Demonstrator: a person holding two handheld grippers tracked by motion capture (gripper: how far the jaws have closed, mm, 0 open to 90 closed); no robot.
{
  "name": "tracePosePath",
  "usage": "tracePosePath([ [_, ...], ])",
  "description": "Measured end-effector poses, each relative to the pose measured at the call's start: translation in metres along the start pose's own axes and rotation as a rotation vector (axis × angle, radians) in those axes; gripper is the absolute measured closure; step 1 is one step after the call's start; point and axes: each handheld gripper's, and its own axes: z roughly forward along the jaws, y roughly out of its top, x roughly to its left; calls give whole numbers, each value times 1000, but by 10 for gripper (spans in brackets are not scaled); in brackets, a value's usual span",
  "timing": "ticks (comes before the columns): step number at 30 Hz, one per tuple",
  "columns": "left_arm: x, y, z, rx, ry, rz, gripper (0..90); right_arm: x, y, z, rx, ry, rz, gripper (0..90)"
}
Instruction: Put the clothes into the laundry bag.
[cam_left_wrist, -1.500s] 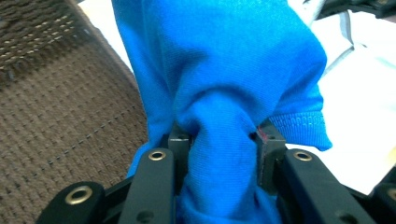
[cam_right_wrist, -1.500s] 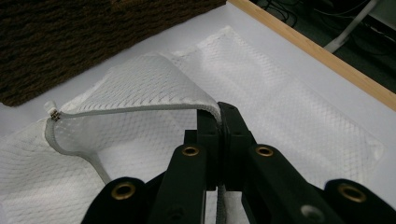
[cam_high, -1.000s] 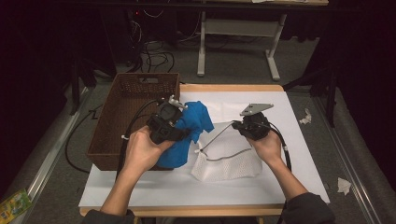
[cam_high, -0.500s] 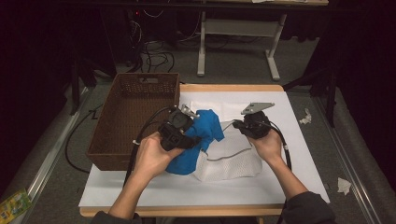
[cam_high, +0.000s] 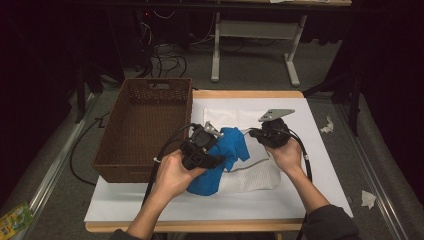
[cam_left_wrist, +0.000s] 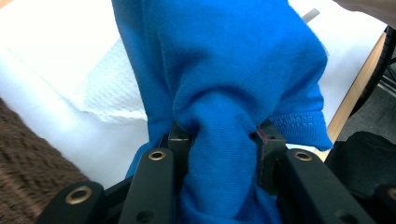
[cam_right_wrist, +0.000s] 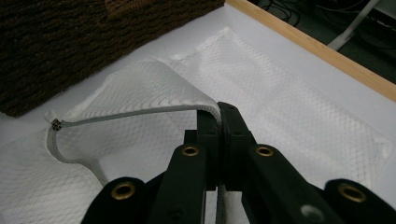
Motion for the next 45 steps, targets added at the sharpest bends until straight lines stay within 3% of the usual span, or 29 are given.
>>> tracePosePath([
  [11,-11,-4,21,1,-37,11,670,-2,-1,-1,4,8,5,893],
  [25,-23,-7,32,-10,-68,36,670,1,0,5,14,13,14,893],
  [45,-32,-4,66,33,-67,49,668,1,2,3,0,19,7,893],
])
